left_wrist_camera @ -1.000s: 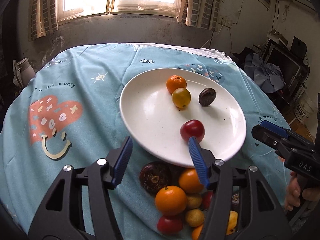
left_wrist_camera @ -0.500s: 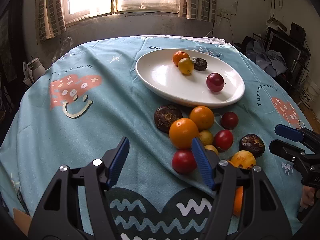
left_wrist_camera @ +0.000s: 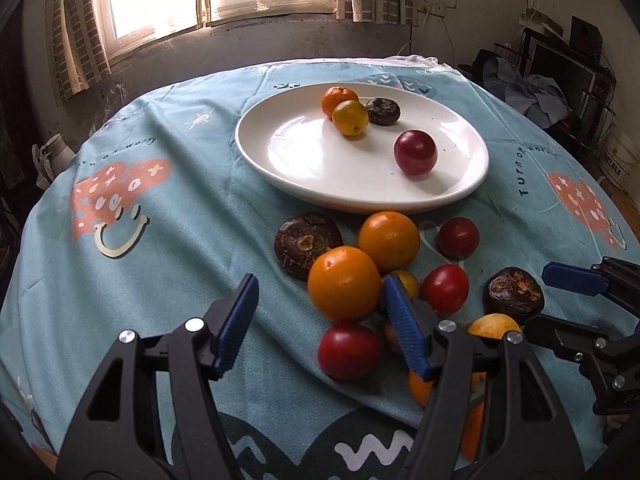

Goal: Organize fruits
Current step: 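Move both open tools back over the remaining fruit cluster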

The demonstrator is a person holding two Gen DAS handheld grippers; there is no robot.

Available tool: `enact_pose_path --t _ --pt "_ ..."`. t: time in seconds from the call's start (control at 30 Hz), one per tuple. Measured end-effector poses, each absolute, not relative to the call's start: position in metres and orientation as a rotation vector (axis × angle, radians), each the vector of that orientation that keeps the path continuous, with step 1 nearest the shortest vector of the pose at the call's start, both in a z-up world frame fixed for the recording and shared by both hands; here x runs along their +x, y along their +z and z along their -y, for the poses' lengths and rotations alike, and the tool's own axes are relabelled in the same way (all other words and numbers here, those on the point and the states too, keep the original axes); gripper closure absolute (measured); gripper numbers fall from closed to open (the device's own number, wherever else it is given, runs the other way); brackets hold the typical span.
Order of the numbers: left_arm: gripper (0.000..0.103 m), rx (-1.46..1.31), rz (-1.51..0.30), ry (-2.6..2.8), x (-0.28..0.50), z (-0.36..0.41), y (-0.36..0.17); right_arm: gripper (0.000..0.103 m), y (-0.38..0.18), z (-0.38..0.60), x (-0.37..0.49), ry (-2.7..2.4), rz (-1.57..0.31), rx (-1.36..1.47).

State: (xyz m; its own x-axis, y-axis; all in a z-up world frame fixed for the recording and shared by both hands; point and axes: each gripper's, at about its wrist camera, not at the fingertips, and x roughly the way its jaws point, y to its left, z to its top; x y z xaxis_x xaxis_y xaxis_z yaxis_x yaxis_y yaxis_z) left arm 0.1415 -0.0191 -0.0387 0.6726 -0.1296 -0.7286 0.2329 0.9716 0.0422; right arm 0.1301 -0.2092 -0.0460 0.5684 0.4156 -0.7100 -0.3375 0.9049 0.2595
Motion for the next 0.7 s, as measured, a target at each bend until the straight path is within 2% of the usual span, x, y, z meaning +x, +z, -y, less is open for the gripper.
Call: enact_pose_path --t 0.47,0.63,0.7 --pt "0.036 0.196 -0.754 -0.199 0.1435 0.0276 -0.0385 0.040 -0.0476 0.2027 0.1331 0.519 -0.886 0.146" --pt "0.047 0.196 -0.756 -0.230 0.1417 0.0285 -0.0386 0.040 -0.0478 0.2025 0.1328 0.527 -0.893 0.139" --pt "0.055 0.194 -0.757 -0.246 0.1408 0.0292 -0.0386 0.040 -0.0480 0.2043 0.1343 0.532 -0.900 0.150"
